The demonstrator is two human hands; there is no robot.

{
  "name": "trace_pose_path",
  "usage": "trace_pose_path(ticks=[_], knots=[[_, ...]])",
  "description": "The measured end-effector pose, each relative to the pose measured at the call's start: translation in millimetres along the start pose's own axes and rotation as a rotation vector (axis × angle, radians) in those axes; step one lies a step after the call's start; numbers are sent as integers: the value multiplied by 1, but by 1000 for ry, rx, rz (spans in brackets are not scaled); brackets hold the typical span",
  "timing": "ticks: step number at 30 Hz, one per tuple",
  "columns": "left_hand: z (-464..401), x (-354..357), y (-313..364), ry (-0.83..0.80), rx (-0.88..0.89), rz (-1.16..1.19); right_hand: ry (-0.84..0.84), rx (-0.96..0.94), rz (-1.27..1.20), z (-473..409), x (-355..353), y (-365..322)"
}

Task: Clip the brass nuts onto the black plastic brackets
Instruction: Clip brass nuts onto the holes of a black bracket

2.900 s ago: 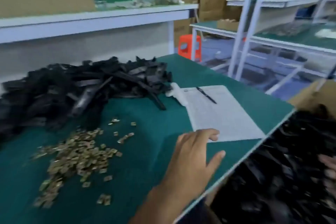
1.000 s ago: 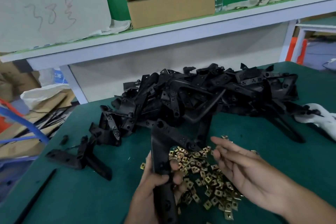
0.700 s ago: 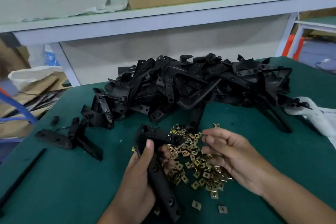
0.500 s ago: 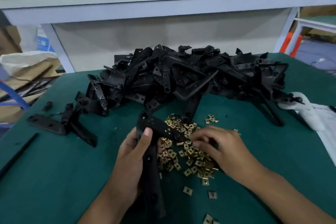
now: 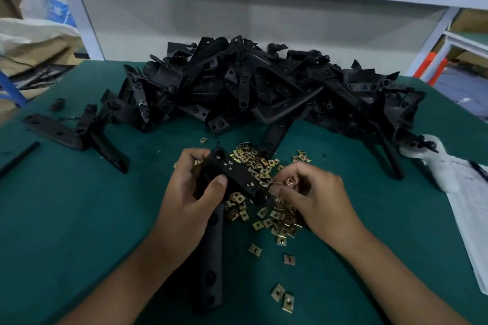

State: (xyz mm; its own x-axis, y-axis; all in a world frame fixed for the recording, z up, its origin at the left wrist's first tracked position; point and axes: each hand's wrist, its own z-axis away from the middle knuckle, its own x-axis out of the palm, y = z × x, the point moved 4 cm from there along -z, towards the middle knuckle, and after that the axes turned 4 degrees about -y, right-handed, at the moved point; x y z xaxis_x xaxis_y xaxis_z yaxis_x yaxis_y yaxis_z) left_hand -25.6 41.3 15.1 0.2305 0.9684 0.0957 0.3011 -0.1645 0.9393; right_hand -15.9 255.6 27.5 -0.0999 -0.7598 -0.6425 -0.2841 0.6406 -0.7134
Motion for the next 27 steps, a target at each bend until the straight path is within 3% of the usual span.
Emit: trace_pose_path(ticks=[6,8,27], knots=[[1,2,2,-57,6,-118,-139,353,-967,-2,6,5],[0,6,3,-90,-3,-102,-187,410,-1137,-1,7,2],[6,11,3,-146,-81,-160,-308,369,-1012,6,12,-15]])
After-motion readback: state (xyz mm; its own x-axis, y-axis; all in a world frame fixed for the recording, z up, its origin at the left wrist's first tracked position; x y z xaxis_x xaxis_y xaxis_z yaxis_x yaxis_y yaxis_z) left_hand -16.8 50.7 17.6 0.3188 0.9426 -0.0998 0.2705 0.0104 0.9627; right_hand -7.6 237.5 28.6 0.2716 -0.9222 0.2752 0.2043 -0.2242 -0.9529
